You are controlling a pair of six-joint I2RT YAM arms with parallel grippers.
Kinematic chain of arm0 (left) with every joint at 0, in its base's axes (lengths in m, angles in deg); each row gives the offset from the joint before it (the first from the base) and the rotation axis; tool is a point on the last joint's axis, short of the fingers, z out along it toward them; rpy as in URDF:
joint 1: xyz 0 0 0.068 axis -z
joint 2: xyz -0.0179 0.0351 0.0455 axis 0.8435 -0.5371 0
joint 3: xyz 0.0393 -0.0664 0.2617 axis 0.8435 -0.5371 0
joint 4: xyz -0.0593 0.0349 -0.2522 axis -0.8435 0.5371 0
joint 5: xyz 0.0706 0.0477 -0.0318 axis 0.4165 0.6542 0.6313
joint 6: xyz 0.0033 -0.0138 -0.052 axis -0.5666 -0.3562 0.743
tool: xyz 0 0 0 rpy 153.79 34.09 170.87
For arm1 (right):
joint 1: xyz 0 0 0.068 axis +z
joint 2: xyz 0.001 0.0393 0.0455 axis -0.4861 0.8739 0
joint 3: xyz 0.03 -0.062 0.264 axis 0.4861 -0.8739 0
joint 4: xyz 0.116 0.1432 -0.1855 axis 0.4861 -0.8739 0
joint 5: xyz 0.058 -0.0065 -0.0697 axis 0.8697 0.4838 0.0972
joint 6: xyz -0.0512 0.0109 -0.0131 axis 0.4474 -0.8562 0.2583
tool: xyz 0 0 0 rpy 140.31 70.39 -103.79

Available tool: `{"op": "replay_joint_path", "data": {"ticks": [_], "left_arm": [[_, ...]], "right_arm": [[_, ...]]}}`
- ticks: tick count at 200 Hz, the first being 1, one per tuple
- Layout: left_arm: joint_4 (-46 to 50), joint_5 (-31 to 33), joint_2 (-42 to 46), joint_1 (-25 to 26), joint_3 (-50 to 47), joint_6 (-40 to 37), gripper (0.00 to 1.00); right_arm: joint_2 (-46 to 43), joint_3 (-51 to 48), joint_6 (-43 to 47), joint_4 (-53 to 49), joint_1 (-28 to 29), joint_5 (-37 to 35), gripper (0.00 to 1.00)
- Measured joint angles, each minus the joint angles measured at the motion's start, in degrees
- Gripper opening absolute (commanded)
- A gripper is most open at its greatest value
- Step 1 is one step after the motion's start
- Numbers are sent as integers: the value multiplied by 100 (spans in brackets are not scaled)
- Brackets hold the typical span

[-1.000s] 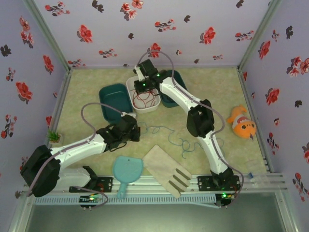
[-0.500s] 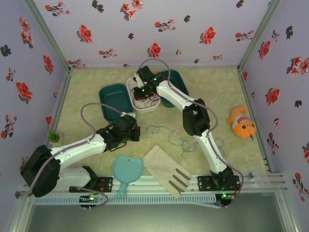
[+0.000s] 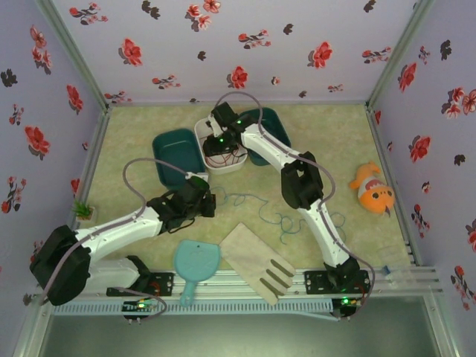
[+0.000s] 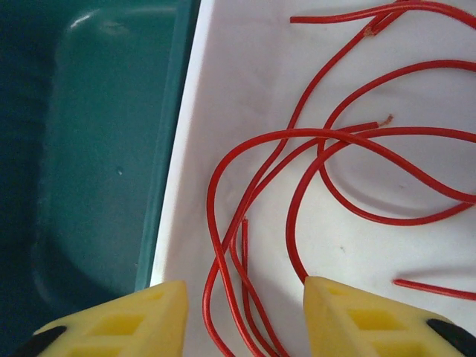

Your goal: Untangle the cables

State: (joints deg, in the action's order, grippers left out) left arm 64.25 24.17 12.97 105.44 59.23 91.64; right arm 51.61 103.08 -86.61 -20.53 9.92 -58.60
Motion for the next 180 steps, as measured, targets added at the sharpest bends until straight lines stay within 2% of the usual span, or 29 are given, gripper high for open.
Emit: {"op": "replay_joint_path", "data": {"ticks": [41,69,146,180], "left_arm": [[2,0,66,0,0,0,0],[11,0,111,0,0,-2,0],[44,0,192,0,48,-48,0],[70,4,192,-17,223,-107,0]], "right_arm": [[-835,-369,11,-111,0,-304,52],[-1906,-1255,-101,-42,-7,-769,53],[-5775,-6006,-1447,374,-212,-2433,53],[-7130,-7425,-2177,140,-234,-2723,53]]}}
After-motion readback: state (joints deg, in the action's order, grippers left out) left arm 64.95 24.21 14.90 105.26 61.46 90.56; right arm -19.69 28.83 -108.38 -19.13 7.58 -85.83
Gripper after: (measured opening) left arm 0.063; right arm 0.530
